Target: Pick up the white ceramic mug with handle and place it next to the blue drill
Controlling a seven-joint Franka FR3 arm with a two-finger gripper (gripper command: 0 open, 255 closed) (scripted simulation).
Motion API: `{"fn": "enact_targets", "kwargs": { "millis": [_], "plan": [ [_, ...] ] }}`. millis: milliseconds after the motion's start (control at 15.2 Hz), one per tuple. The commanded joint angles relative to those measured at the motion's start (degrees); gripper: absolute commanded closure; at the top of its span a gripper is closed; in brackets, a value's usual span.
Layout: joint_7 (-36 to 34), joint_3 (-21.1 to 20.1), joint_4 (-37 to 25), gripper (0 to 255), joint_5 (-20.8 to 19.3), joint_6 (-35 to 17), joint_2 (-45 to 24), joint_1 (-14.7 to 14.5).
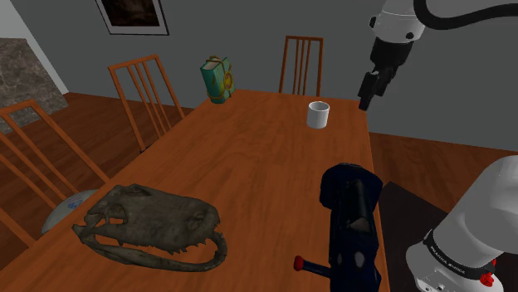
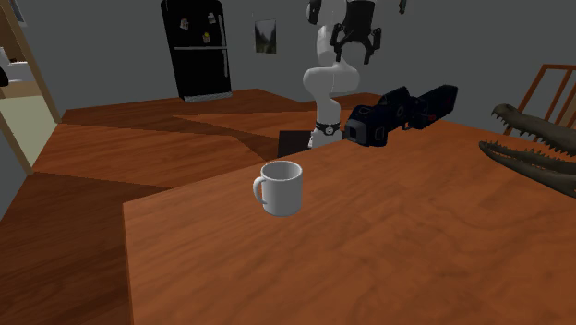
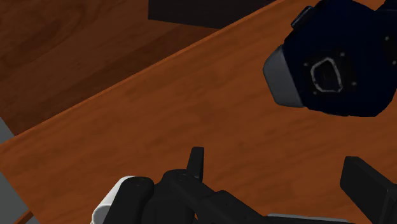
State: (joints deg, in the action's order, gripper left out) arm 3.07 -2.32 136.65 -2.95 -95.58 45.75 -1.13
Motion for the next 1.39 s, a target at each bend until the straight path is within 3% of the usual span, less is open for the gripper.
{"fn": "enact_targets", "kwargs": {
  "millis": [0, 660, 1320],
  "plan": [
    [0.0, 0.0, 0.0, 0, 0.0, 0.0, 0.0, 0.0],
    [4.82, 5.54, -5.98, 0, -1.64, -12.71, -20.17, 2.17],
    [10.37, 9.8, -19.25, 0, 0.51, -19.85, -42.29, 3.72]
  ]
}}
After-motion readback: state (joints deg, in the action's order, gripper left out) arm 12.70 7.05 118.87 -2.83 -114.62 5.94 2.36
